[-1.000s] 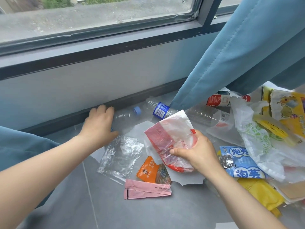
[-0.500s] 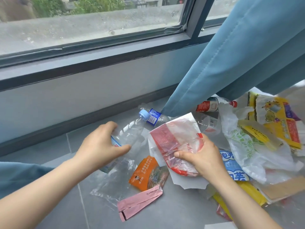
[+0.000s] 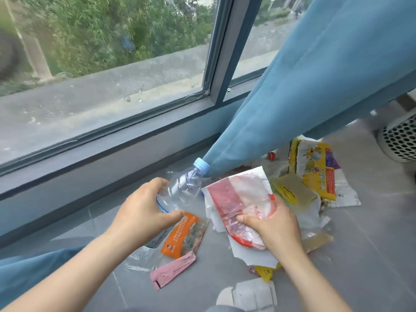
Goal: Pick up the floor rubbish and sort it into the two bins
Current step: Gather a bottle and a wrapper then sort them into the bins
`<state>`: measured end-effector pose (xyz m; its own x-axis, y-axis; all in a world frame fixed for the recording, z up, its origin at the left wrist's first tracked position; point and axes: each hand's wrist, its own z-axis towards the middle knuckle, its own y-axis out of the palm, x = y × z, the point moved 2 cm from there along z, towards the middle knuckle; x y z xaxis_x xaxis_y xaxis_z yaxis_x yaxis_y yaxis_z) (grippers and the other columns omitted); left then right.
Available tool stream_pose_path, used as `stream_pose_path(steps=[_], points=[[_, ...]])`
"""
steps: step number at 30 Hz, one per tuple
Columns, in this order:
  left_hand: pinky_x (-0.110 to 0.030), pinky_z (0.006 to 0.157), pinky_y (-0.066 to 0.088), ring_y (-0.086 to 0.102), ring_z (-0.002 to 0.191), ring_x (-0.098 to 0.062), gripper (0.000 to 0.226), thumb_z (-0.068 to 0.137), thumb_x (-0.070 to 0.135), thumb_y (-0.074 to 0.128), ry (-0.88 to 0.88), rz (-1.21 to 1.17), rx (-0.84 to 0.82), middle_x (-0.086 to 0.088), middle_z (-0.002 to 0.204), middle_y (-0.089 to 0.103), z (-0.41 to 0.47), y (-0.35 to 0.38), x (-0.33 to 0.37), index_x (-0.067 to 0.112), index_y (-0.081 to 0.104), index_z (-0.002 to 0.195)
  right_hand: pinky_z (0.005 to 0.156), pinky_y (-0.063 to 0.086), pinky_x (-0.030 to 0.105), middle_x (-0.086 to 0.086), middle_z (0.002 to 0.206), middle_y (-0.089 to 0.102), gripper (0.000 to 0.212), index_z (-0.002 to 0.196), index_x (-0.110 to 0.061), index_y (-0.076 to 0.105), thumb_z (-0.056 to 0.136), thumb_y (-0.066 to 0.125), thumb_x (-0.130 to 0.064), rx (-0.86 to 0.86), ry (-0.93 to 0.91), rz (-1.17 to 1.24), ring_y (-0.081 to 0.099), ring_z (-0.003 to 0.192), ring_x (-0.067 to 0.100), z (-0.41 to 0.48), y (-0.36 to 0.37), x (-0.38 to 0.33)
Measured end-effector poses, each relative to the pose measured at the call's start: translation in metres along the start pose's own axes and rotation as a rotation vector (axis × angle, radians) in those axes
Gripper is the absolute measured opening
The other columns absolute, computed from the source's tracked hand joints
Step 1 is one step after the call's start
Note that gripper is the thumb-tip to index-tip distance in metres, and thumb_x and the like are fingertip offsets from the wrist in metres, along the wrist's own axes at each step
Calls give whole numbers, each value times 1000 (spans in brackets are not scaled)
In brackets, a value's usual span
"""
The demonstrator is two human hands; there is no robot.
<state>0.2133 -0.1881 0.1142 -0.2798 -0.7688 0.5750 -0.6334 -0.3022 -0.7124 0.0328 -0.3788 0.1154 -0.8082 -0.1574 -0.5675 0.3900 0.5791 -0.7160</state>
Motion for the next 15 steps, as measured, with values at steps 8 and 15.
stream_pose_path(steps=[8, 15], points=[[-27, 85, 44, 54, 108, -12, 62, 68, 44, 76, -73, -31, -46, 11, 116, 57, -75, -91, 85, 30, 49, 123, 80, 49, 31, 1, 105, 68, 69, 115, -17, 60, 54, 92, -32, 12, 74, 75, 63, 98, 25, -73, -97, -70], [-28, 86, 46, 55, 104, -11, 57, 68, 42, 76, -71, -65, -83, 13, 110, 57, -172, -190, 186, 31, 51, 119, 71, 41, 27, -5, 86, 59, 56, 100, -20, 55, 58, 91, -26, 54, 124, 204, 58, 87, 23, -174, -222, -141]])
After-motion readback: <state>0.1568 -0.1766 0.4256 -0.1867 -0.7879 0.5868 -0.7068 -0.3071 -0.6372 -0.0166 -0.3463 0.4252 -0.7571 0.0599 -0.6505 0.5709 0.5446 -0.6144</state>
